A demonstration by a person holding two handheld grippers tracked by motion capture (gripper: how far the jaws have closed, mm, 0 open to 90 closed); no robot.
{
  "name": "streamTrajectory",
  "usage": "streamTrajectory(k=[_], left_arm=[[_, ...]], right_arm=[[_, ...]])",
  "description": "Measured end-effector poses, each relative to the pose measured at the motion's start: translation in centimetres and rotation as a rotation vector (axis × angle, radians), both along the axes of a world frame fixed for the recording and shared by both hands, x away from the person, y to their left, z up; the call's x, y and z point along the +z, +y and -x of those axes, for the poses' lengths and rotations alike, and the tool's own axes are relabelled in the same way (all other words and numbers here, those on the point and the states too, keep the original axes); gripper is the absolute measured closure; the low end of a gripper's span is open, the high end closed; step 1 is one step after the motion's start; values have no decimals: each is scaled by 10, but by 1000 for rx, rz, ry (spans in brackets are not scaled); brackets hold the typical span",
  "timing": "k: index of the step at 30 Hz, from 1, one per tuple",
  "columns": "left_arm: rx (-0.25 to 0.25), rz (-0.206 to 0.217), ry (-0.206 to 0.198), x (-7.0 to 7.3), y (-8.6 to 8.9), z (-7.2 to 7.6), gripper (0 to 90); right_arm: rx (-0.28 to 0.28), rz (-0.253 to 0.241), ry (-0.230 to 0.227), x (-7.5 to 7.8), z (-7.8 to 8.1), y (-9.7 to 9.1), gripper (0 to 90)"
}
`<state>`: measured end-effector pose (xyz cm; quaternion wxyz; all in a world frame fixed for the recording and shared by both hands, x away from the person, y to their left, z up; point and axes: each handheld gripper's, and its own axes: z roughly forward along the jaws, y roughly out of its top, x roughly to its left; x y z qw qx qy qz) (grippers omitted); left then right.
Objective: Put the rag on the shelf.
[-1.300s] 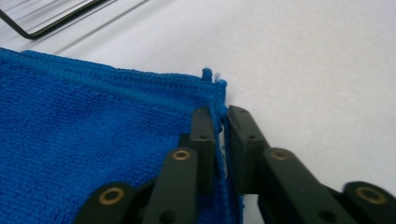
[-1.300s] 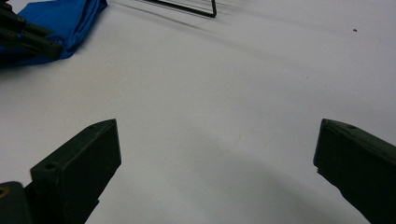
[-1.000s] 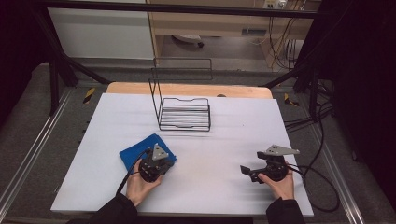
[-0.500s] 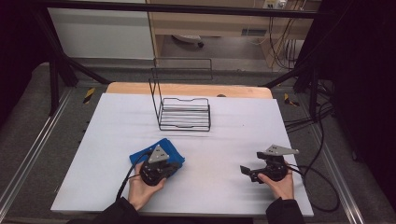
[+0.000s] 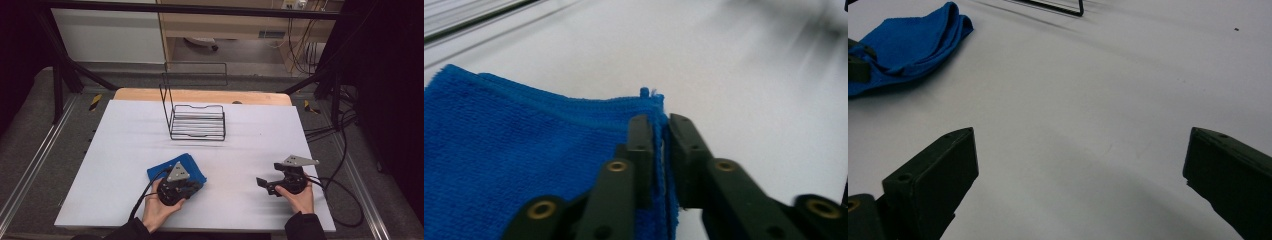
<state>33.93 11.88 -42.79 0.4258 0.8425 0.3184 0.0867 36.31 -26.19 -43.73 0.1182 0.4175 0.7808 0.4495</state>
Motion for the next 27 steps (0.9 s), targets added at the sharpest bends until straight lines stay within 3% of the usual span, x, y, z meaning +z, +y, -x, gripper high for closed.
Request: streamTrajectory(k=[10, 16, 19, 24, 27], left_arm=[[63, 27, -16, 19, 37, -12, 379], [127, 12, -9, 17, 74, -21, 251], [153, -30, -27, 15, 91, -21, 209], [186, -18, -21, 12, 115, -20, 130], [186, -14, -22, 9, 123, -19, 91]], right_arm=[[19, -1, -3, 5, -3, 16, 16], [42, -12, 6, 13, -13, 42, 15], [47, -11, 1, 16, -15, 51, 15], [68, -6, 1, 19, -25, 79, 11], [89, 26, -13, 21, -33, 102, 14]])
